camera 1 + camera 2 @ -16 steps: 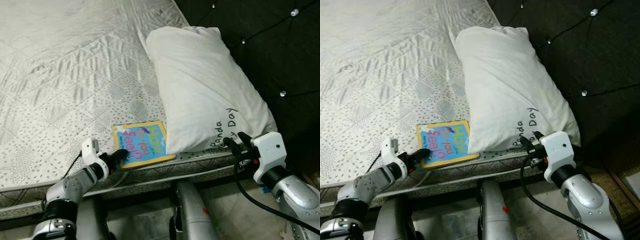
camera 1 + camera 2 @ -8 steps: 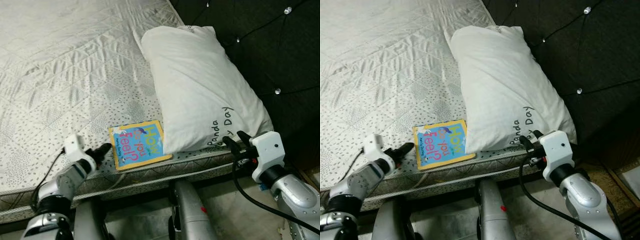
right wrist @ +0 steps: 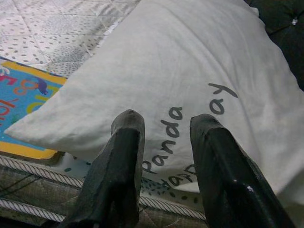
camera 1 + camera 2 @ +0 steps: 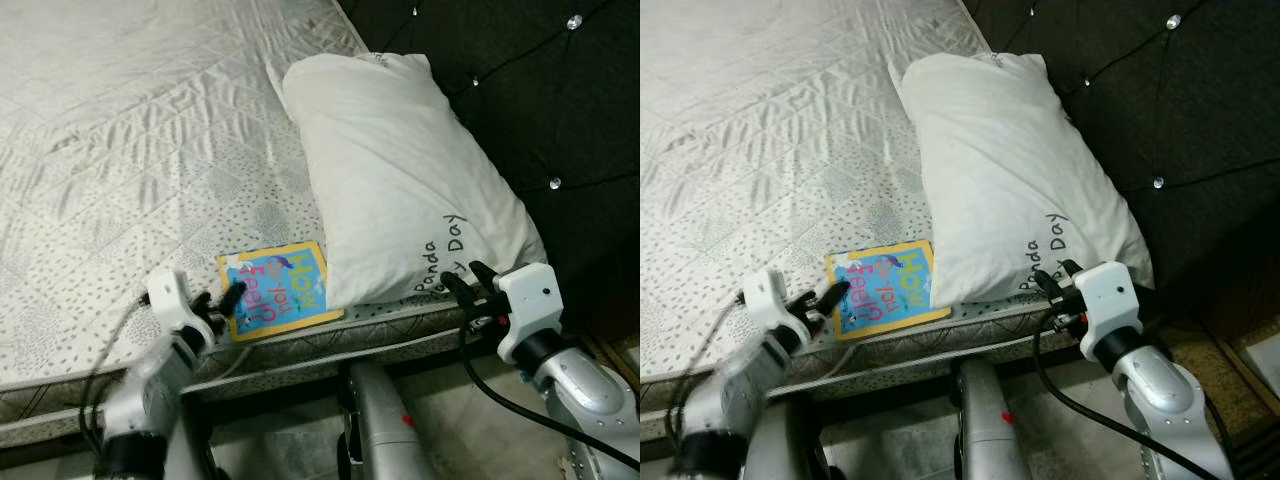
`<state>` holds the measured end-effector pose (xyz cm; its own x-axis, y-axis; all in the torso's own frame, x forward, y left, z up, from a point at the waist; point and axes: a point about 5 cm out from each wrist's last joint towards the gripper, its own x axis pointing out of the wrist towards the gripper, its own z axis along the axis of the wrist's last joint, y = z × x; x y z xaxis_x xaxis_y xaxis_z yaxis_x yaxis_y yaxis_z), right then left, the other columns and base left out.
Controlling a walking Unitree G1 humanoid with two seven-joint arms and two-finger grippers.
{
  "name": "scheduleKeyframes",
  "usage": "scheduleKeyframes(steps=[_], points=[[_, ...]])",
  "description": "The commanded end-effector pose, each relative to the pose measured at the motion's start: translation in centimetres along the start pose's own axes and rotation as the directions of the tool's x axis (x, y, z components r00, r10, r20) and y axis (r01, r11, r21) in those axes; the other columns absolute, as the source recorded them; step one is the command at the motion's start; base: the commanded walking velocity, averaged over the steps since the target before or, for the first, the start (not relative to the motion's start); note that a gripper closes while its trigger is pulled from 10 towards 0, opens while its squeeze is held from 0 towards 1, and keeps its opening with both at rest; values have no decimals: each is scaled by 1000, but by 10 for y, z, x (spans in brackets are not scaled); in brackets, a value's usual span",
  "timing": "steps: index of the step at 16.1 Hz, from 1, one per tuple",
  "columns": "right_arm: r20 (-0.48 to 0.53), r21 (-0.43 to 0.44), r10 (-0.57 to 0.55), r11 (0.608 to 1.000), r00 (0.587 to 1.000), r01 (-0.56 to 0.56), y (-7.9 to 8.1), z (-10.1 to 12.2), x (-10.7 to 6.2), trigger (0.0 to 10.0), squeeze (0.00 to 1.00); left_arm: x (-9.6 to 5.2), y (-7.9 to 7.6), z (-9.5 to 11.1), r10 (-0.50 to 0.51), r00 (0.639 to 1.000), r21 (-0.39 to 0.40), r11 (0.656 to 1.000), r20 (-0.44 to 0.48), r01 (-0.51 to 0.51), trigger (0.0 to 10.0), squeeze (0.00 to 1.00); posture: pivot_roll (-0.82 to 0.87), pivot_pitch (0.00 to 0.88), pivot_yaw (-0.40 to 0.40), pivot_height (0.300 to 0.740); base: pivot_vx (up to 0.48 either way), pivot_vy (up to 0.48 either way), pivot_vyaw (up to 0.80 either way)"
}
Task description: Clean up the room
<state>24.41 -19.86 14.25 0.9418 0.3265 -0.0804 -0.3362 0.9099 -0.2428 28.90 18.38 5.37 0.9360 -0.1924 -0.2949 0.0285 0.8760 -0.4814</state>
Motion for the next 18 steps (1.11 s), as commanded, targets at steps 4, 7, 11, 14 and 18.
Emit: scheduleKeyframes(steps=[4,7,11,14,18], points=[[7,16,11,1000,1000,-11,5,-2,5,10000,0,-10,-38,-12,-95,995,94,991,-21,96,10000,1000,-265,134,-50,560,0,0,0],[10,16,12,1000,1000,-12,6,-2,6,10000,0,-10,-49,-11,-128,991,135,982,-32,131,10000,1000,-265,133,-45,560,0,0,0],[17,19,10,1000,1000,-10,8,-3,8,10000,0,-2,-54,-32,-131,973,177,970,-191,165,10000,1000,-269,130,-37,560,0,0,0],[25,14,7,1000,1000,-8,8,-2,9,10000,0,0,-67,-42,-193,942,184,951,-273,248,10000,1000,-276,127,-33,560,0,0,0],[26,12,7,1000,1000,-8,9,-3,9,10000,0,-8,-73,-39,-194,941,248,932,-277,265,10000,537,-270,129,-29,560,0,0,0]])
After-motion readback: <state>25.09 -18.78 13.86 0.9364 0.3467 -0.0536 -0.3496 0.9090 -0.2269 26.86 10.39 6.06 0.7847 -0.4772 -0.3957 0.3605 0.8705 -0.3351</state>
